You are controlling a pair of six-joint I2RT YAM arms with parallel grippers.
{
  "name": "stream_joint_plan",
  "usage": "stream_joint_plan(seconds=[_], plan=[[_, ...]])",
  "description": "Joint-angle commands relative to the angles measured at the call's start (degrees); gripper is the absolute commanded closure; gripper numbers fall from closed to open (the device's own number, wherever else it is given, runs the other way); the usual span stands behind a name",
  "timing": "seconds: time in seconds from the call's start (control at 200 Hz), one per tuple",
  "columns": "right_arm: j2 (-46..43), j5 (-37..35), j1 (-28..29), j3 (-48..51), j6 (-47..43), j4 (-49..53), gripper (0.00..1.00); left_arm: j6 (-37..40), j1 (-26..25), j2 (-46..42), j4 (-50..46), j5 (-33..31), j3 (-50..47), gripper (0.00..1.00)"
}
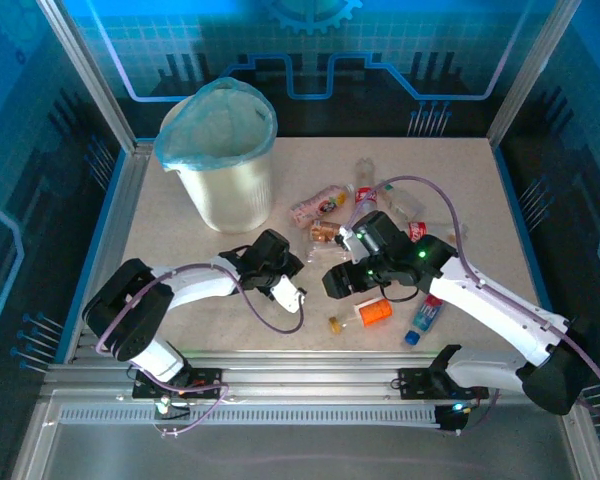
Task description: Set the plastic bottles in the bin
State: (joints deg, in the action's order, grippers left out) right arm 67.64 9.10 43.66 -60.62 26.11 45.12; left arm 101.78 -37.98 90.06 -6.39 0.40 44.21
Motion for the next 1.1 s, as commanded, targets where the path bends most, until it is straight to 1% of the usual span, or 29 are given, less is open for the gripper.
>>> stream_joint_plan(seconds=[0.0, 0.265, 0.46, 0.755, 0.805, 0.83, 0.875, 1.095], plan=[[0.2, 0.6, 1.2, -0.3, 1.1, -1.7, 0.32, 2.7, 0.1, 1.1, -3.9, 1.5, 2.0, 0.33], [-0.5, 0.5, 1.8, 0.0, 1.3, -1.4, 0.32, 3.2, -1.0, 4.0, -2.7, 1.7, 2.1, 0.38], [-1.1, 0.0, 1.8, 0.3, 1.3, -1.1, 0.32, 3.8, -1.8, 5.3, -2.6, 1.4, 3.4, 0.38], [-1.3, 0.2, 1.9, 0.9, 1.8, -1.5, 0.32, 4.0, -1.9, 5.9, -2.8, 1.5, 4.4, 0.50], [-1.2, 0.1, 1.9, 0.8, 1.6, -1.4, 0.32, 3.9, -1.9, 5.4, -3.1, 1.8, 4.5, 0.52], [-1.1, 0.0, 1.9, 0.7, 1.6, -1.3, 0.32, 3.8, -1.9, 5.2, -3.3, 2.0, 4.6, 0.55], [-1.0, -0.1, 1.9, 0.5, 1.5, -1.1, 0.32, 3.8, -2.0, 4.5, -3.7, 2.4, 4.5, 0.57], [-0.6, -0.5, 1.9, -0.5, 1.0, -0.4, 0.32, 1.3, -3.3, -2.8, -8.6, 4.5, 4.7, 0.62]])
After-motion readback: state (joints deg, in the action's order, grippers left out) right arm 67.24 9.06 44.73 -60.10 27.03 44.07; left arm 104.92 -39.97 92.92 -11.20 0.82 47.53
